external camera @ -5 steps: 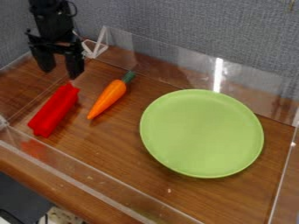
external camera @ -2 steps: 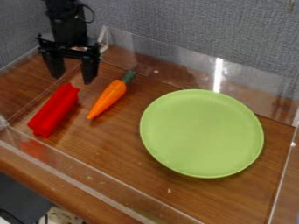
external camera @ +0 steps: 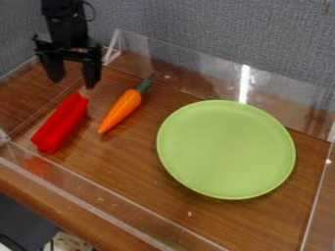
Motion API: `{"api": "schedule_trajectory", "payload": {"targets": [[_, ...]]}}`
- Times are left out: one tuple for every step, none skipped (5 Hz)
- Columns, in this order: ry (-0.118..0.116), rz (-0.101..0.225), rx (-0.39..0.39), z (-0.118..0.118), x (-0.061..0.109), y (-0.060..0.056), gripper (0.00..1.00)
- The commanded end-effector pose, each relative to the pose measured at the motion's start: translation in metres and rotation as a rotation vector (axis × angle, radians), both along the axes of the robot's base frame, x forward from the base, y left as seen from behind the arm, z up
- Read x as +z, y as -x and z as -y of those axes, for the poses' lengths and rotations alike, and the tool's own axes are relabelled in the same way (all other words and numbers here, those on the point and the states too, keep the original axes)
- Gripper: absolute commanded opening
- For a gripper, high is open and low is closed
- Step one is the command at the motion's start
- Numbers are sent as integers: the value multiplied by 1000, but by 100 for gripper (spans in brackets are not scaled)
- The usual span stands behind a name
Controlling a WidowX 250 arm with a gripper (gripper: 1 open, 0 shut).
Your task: Put the red object on the left side
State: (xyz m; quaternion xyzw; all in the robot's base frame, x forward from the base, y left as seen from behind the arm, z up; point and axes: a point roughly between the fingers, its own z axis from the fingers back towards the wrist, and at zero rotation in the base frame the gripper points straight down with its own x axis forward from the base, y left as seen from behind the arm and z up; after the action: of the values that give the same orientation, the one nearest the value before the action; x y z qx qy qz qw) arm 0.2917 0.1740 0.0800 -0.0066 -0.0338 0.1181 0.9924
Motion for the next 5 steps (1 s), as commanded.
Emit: {"api": "schedule_trajectory", "payload": {"targets": [[-19,44,-84,-3,12,-12,100],[-24,30,-129,10,10,-17,100],[-33,31,-209,18,6,-16,100],[-47,37,-242,13,4,-12,100],[-61,44,-256,4,6,-8,100]]}}
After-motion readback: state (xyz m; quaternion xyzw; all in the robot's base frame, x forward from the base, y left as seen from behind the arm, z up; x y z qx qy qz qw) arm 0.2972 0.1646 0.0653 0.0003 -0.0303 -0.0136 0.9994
